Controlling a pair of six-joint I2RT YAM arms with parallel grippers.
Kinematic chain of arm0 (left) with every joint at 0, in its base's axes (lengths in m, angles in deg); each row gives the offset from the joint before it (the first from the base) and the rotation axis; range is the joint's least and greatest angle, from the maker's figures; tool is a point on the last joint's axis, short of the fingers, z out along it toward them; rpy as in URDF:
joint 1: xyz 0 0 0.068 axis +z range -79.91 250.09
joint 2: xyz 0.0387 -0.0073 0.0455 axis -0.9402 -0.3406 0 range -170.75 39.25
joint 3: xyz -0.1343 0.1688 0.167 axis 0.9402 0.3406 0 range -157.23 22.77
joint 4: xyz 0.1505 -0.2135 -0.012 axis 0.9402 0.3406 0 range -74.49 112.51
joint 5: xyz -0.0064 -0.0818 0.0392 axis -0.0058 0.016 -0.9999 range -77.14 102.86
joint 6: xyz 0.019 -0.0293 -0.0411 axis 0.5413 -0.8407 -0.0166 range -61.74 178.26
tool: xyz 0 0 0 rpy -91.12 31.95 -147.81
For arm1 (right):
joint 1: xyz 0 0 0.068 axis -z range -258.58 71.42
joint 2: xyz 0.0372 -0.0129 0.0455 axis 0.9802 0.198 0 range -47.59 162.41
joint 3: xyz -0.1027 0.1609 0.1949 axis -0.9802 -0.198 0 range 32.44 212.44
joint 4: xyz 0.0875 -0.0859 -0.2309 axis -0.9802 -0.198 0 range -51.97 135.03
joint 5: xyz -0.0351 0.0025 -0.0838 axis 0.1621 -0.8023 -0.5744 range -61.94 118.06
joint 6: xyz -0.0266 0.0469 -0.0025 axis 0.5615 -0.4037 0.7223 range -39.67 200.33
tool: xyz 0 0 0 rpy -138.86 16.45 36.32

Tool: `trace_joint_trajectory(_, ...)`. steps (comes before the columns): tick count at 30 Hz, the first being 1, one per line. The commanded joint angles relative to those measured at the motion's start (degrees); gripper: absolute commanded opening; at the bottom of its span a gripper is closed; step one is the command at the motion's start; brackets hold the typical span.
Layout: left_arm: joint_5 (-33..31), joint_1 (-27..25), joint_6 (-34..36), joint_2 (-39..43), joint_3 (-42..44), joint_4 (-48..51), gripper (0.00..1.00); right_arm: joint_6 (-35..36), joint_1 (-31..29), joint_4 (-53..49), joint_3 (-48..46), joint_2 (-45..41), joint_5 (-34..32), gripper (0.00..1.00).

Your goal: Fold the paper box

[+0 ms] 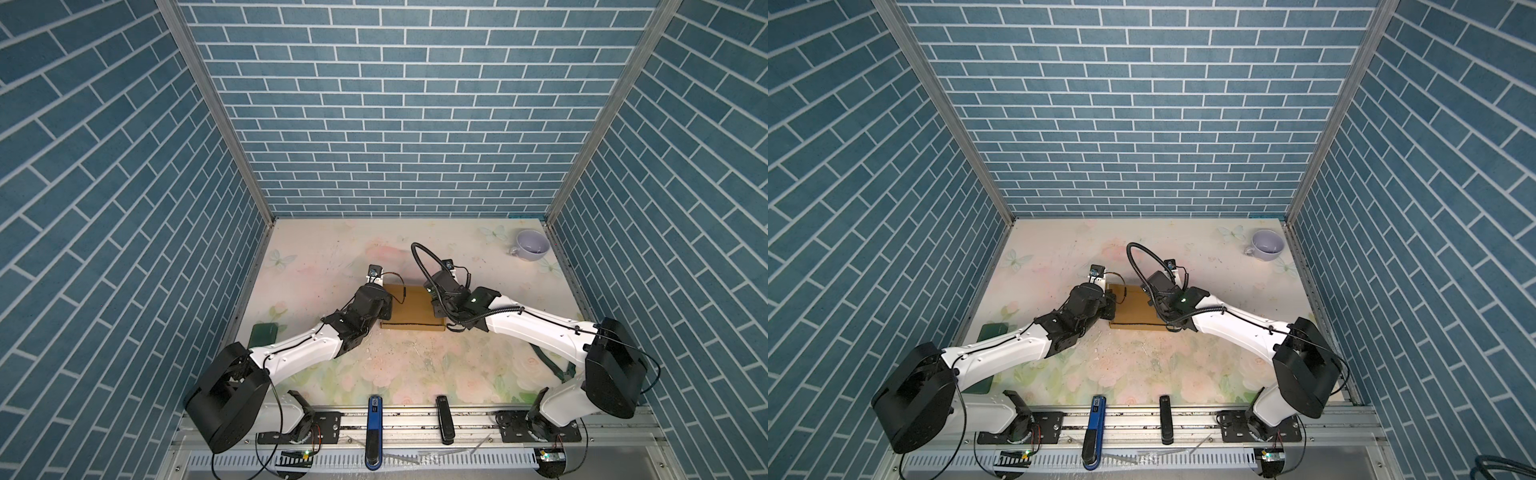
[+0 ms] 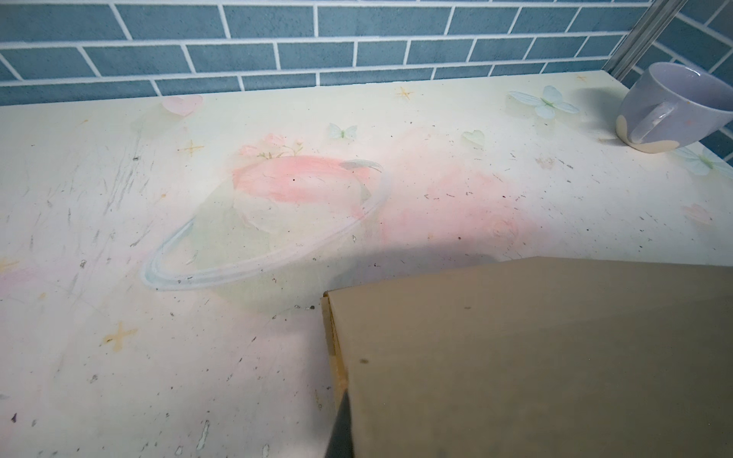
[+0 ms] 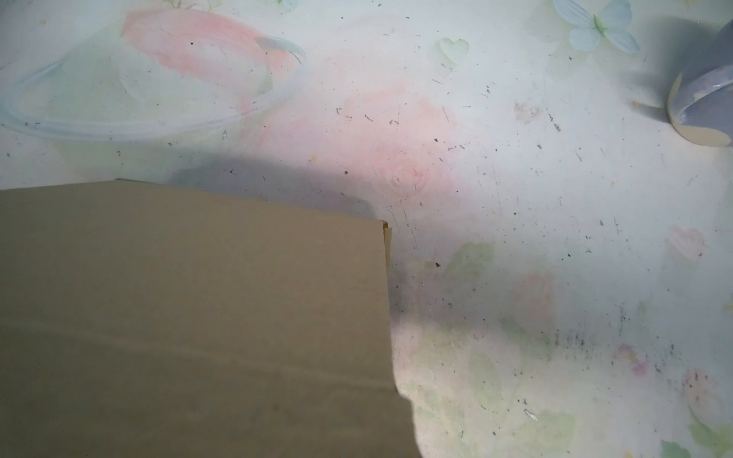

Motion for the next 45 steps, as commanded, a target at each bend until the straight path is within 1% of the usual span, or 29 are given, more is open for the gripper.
trace_joint_trajectory(1, 3.28, -1.79, -0.65, 0.57, 2.36, 1.19, 0.0, -1.23, -1.71, 2.74, -2.16, -0.39, 0.76, 0.07)
trace_joint_trajectory(12, 1.55, -3.17, -0.35, 1.86, 6.16, -0.4, 0.0, -2.81, -4.22, 6.78, -6.67, -1.43, -1.03, 0.07)
trace_joint_trajectory(17, 0.98, -3.79, -0.16, 1.31, 8.22, -1.63, 0.0, -3.35, -5.02, 8.99, -9.16, -1.72, -1.78, 0.08)
trace_joint_trajectory(28, 0.02, -5.21, -0.68, -0.32, 11.08, -3.97, 0.0, -3.99, -6.45, 10.19, -11.67, -2.73, -2.7, 0.09)
trace_joint_trajectory(37, -1.93, -6.88, -1.83, -0.11, 14.07, -5.81, 0.07, -4.88, -7.85, 11.2, -14.19, -3.8, -2.94, 0.11)
trace_joint_trajectory(45, -3.52, -7.94, -2.42, -1.46, 15.92, -8.25, 0.08, -5.84, -9.86, 11.26, -16.07, -4.67, -3.53, 0.16)
